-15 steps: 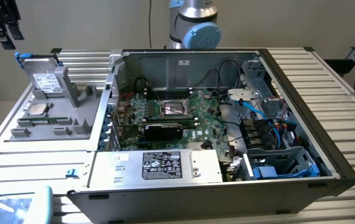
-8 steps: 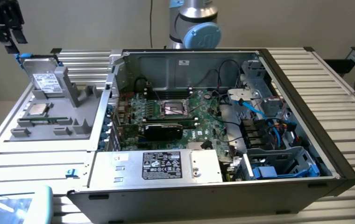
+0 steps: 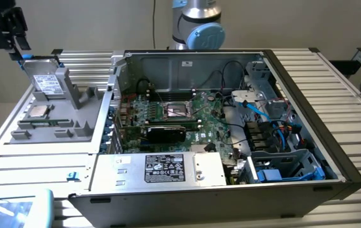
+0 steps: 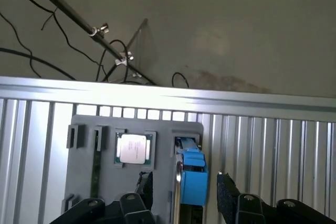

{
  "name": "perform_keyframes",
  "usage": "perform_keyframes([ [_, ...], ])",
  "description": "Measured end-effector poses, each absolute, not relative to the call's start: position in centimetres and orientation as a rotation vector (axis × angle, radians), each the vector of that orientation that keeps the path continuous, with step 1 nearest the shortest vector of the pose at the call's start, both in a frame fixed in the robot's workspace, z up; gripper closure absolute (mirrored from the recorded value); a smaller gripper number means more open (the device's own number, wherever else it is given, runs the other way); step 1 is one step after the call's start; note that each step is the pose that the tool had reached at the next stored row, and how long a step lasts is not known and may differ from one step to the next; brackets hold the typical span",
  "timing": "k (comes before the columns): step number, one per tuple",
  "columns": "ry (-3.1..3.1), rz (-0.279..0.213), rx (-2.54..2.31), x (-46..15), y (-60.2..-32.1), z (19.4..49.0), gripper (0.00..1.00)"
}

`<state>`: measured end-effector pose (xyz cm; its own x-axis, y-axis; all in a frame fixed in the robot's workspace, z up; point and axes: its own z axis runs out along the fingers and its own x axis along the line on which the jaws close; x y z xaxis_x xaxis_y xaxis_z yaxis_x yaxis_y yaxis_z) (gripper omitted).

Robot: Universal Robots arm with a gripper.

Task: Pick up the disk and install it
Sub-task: 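Pick up the disk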

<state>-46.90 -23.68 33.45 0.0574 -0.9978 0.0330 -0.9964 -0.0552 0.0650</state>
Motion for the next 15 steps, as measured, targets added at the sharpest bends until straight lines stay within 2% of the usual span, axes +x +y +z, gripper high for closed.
perform_keyframes([
  [15, -2.094, -0.031, 2.247, -46.6, -23.5, 30.7, 0.40],
])
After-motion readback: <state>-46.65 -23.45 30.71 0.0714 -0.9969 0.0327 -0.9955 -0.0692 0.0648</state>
